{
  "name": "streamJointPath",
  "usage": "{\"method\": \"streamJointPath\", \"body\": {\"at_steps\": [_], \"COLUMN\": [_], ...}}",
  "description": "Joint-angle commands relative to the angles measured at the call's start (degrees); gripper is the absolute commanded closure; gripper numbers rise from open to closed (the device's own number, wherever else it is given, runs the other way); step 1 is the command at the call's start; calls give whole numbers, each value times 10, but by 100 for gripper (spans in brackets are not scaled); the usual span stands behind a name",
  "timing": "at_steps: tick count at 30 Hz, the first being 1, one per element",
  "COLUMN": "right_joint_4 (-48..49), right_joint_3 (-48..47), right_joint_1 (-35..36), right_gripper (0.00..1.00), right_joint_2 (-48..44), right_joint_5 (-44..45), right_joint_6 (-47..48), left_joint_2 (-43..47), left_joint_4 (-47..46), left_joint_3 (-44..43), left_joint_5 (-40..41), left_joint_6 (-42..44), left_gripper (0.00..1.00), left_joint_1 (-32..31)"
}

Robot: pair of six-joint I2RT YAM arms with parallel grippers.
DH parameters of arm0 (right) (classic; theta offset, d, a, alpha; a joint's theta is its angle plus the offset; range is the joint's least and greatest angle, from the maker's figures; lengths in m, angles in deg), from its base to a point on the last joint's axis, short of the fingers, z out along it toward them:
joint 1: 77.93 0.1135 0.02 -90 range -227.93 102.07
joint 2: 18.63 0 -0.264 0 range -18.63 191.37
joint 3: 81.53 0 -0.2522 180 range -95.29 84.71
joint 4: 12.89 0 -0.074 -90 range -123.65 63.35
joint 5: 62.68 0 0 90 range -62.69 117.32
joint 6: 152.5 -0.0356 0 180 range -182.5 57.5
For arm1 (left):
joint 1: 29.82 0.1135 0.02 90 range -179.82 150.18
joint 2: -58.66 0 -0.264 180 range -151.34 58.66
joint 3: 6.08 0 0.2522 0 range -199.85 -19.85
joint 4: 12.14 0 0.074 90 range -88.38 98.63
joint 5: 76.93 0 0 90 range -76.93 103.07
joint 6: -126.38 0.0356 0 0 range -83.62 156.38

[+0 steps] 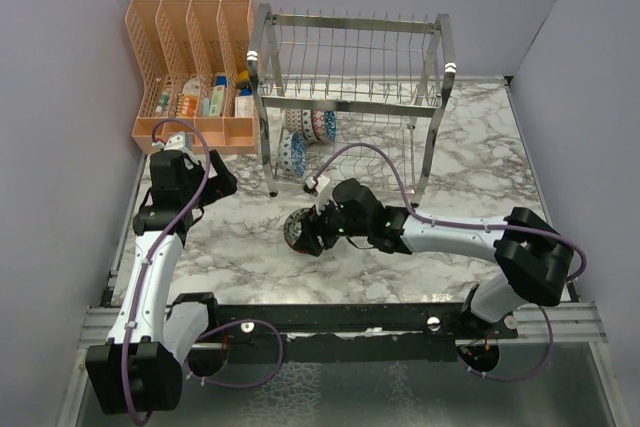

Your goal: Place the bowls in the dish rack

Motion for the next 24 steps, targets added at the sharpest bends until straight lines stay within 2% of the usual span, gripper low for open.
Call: {"method": "streamJointPath", "body": {"at_steps": [1,7,18,24], "right_joint_4": [-57,-124,-152,-148], "right_joint_3": [-27,-75,-98,-96], "right_joint_1": [9,15,27,29], "right_gripper": [46,46,47,59], "right_joint_2": [7,46,76,88], "right_joint_5": [-20,-32,-62,-61], "right_joint_6": [99,171,213,210], "left_joint_2": [3,3,3,3], "left_joint_4": [-10,-12,-13,-13], "left_joint_3": [-1,-1,-1,-1], "left_joint_5": [-2,-7,-10,-10], "left_joint_6": [1,1,1,1], "left_gripper": [1,1,1,1], "left_joint_1": [6,6,6,6]}}
